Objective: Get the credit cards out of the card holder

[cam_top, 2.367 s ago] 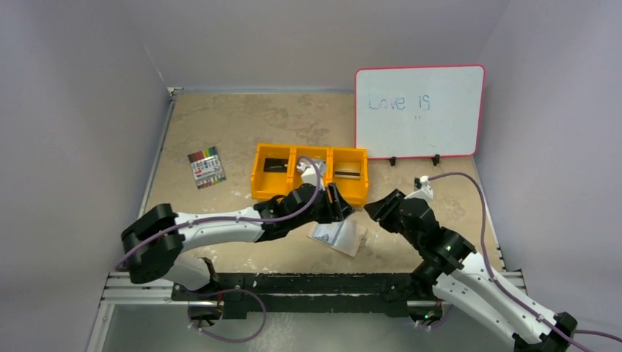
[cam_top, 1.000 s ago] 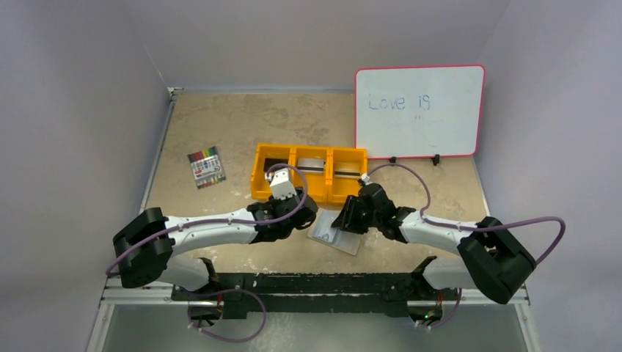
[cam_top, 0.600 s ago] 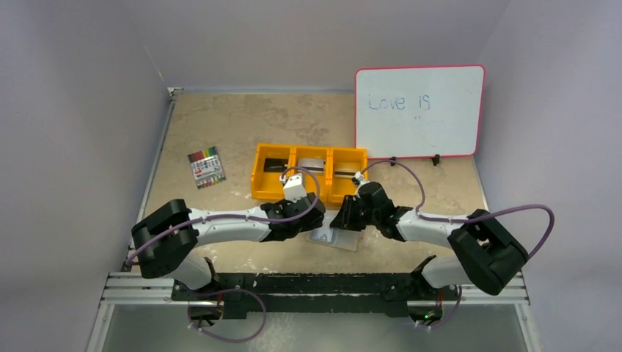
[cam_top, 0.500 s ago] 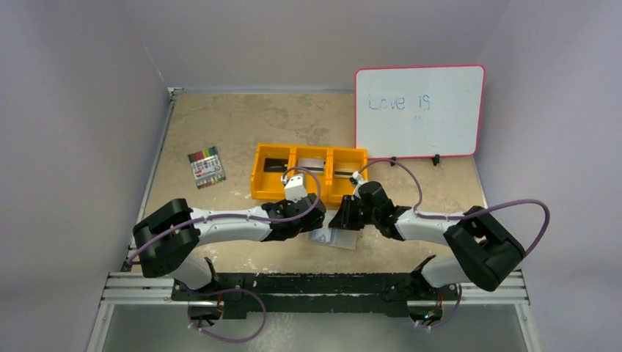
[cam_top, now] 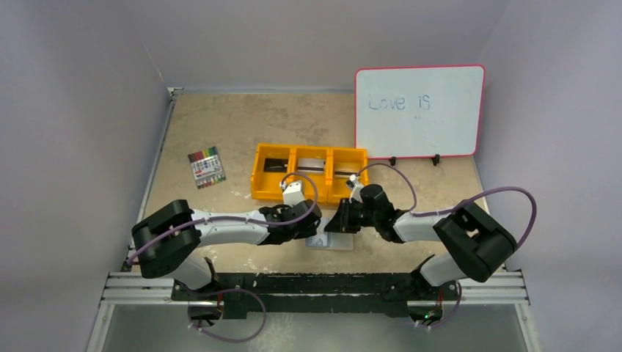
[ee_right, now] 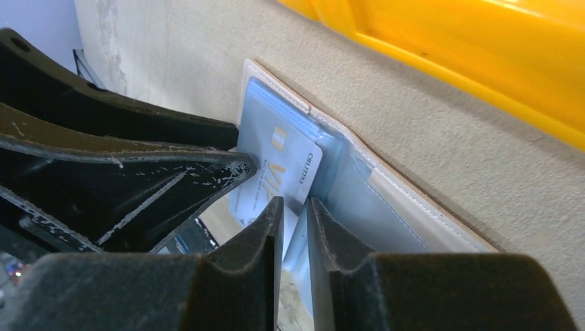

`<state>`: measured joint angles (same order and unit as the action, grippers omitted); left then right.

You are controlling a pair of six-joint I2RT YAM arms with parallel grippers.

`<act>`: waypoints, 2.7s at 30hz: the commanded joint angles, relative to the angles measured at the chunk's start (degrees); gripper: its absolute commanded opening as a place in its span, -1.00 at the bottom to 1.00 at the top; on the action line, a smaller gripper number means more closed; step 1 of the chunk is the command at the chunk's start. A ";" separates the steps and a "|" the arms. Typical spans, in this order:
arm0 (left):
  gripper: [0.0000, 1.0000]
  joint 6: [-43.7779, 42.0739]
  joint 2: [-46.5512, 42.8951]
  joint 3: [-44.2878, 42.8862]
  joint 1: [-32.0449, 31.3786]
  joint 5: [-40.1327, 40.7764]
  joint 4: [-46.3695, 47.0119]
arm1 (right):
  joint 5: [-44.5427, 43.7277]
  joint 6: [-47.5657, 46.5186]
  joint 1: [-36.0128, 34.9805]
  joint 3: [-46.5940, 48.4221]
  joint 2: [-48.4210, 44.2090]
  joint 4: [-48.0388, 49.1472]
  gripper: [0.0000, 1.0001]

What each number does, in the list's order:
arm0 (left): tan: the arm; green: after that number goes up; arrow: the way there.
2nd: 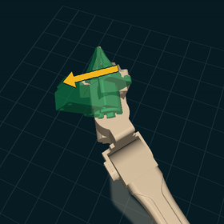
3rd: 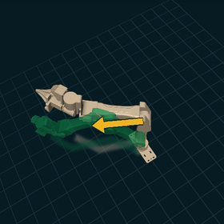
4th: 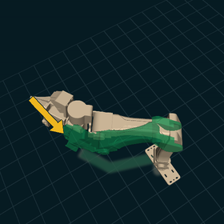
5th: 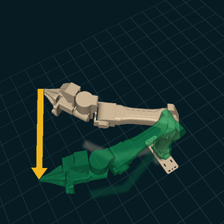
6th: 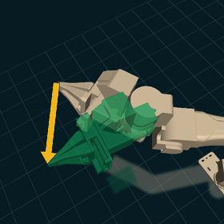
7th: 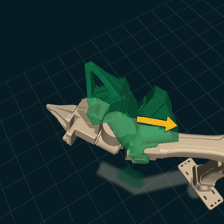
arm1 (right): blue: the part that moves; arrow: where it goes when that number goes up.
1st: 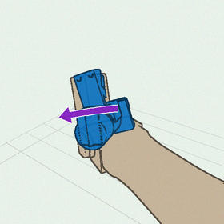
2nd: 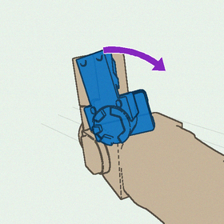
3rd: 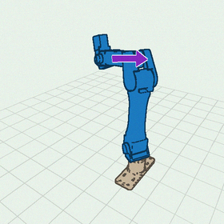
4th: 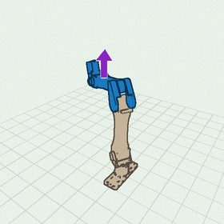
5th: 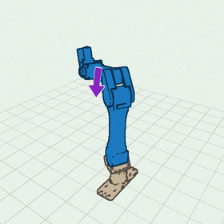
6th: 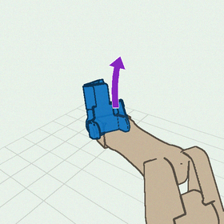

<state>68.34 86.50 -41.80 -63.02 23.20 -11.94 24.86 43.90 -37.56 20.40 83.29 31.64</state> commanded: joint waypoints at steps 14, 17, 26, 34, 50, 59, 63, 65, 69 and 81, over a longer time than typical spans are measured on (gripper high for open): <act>-0.75 -1.72 6.70 -4.14 -0.83 -5.29 2.86 | -3.03 13.22 0.38 -2.29 -0.40 3.57 -0.60; -0.84 -2.18 7.53 -4.99 -1.34 -5.24 2.20 | -2.22 14.21 0.38 -1.75 0.83 5.37 -0.80; -1.00 -1.25 5.55 -4.89 -1.58 -1.12 -1.88 | -3.70 15.85 0.38 -3.03 -3.82 4.94 -1.00; -1.00 -0.64 3.08 -3.31 -1.94 0.84 -2.01 | -4.10 14.47 0.38 -5.18 -10.12 0.27 -1.00; -0.79 1.63 -5.50 0.47 -6.89 7.10 -1.37 | 5.22 5.99 0.38 -4.57 -4.60 0.93 -1.00; -0.48 -2.10 -5.01 -0.97 -8.04 6.52 0.68 | 6.29 5.39 0.38 -2.74 1.49 3.65 -1.00; -0.51 -3.95 -2.78 -2.25 -8.35 4.37 2.73 | 5.50 6.42 0.38 -3.03 1.61 4.05 -1.00; -0.56 -3.64 -1.52 -2.48 -8.34 3.68 3.10 | 4.93 6.78 0.38 -3.18 1.09 3.85 -1.00; -0.63 -2.84 1.07 -4.37 -8.32 4.02 0.37 | 4.49 6.78 0.38 -3.10 0.33 2.81 -1.00; -0.77 1.98 5.77 -8.61 -7.64 7.11 -10.07 | -1.62 9.73 0.47 -4.12 -6.82 -3.96 -1.00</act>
<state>68.51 91.61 -49.10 -70.89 28.42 -17.78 27.46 51.90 -37.06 16.71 80.12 30.46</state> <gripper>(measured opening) 0.122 0.005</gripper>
